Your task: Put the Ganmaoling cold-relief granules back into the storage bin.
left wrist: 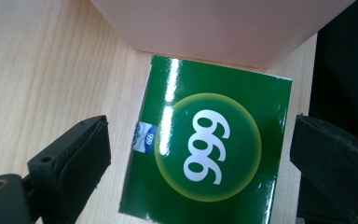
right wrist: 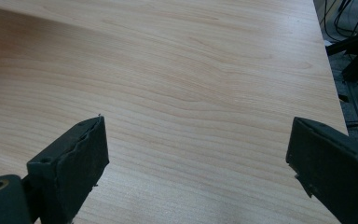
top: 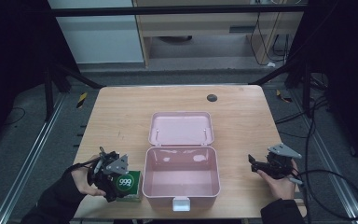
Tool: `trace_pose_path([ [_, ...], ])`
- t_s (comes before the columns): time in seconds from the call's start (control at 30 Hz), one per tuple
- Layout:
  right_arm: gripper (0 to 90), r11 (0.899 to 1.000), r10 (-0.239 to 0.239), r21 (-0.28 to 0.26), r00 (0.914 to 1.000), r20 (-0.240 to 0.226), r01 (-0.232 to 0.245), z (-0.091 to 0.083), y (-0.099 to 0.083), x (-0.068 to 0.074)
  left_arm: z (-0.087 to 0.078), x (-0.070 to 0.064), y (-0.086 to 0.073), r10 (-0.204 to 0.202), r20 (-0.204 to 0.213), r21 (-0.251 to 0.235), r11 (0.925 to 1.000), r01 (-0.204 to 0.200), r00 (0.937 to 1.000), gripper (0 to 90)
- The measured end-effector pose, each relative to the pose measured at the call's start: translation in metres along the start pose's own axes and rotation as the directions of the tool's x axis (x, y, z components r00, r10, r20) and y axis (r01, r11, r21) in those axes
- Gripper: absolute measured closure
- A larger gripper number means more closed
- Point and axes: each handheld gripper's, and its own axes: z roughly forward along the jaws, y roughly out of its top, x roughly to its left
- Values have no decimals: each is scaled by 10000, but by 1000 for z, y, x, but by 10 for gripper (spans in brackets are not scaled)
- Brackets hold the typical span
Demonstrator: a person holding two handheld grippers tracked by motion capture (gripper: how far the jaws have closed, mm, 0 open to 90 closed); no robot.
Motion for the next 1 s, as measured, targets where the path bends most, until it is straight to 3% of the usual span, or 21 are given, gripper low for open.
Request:
trace_pose_path([
  [0.53, 54, 9998, -109, 150, 9999, -83, 110, 3, -1, 1, 18, 1, -14, -403, 96, 48, 9992, 403, 9991, 45],
  [0.83, 54, 9995, -182, 257, 9997, -140, 186, 4, -1, 3, 27, 3, -19, -951, 124, -114, 9954, 953, 9954, 61],
  [1.0, 55, 9991, -263, 320, 9995, -174, 268, 5, -1, 3, 30, 4, -22, -1055, 105, -39, 9944, 1056, 9944, 62],
])
